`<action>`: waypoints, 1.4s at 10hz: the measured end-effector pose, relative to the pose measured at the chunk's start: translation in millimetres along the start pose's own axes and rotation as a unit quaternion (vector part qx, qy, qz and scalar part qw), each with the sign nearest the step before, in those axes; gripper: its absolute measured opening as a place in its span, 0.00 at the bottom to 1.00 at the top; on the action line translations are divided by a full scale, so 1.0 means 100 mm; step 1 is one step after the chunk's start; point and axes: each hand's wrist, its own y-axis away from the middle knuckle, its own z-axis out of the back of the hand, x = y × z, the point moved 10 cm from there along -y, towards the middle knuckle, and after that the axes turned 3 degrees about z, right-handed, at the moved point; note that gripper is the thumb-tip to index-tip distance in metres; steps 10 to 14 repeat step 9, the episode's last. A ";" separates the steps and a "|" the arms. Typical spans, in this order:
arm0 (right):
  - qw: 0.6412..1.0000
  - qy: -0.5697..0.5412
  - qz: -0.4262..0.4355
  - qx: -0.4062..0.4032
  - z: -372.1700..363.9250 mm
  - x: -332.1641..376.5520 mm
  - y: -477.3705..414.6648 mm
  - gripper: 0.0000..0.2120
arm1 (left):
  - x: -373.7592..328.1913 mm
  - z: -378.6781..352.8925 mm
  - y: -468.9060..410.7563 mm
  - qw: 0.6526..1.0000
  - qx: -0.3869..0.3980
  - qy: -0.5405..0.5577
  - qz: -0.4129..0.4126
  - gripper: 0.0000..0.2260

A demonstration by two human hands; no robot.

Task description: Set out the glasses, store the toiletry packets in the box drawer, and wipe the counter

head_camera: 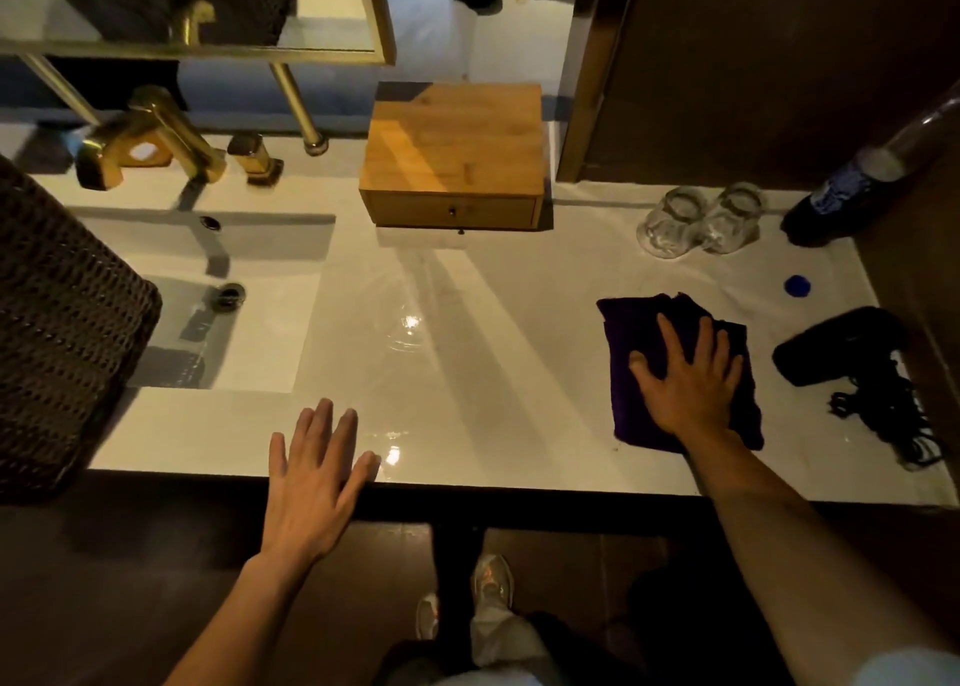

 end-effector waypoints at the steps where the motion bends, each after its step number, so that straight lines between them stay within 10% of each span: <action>1: 1.000 0.011 -0.001 0.012 0.01 -0.06 -0.19 0.37 | 0.02 0.01 -0.01 1.000 0.011 0.010 -0.001 0.31; 5: 0.997 0.005 -0.005 0.077 0.02 0.02 -0.26 0.35 | -0.01 0.07 0.01 0.999 0.040 -0.005 -0.010 0.31; 8: 0.991 -0.127 0.019 -0.031 0.23 0.60 0.77 0.29 | 0.00 0.35 0.14 0.996 0.010 0.034 -0.078 0.26; 9: 0.964 -0.236 0.042 -0.114 0.21 0.71 1.38 0.12 | 0.11 0.43 0.38 0.993 -0.040 0.057 -0.097 0.23; 14: 0.964 -0.236 0.042 -0.114 0.21 0.71 1.38 0.12 | 0.11 0.43 0.38 0.993 -0.040 0.057 -0.097 0.23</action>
